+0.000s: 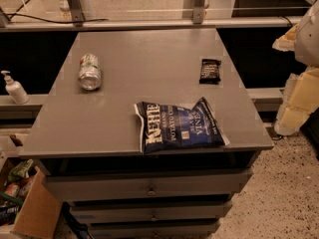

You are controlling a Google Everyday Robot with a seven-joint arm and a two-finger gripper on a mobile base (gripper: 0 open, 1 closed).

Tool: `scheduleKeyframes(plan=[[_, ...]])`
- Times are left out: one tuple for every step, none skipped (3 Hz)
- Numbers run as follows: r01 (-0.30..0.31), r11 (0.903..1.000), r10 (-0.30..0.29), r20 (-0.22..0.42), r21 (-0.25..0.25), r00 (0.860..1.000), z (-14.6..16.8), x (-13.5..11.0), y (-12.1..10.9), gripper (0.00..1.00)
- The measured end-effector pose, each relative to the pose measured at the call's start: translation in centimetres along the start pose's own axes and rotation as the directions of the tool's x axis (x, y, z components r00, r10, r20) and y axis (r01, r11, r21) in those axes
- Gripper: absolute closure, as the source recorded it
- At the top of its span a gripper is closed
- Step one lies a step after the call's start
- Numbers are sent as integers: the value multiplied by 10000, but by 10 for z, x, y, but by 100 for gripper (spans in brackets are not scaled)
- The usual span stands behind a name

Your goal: Move rxbar chocolate near 7up can

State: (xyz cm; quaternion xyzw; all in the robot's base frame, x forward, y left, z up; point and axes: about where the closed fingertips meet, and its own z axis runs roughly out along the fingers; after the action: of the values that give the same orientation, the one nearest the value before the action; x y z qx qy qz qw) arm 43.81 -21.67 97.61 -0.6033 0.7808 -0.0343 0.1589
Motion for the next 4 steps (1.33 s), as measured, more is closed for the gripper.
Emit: scheduleKeyframes(plan=[[0,10000,0,1,2,10000,0,0,0,0],[81,9998,-74,405,-192,9992,12,-6,-11,0],[234,9988,-200,750,-441,9970,27,-15,-23,0],[463,9972,-403,985,-594,9943,49,-30,-44,0]])
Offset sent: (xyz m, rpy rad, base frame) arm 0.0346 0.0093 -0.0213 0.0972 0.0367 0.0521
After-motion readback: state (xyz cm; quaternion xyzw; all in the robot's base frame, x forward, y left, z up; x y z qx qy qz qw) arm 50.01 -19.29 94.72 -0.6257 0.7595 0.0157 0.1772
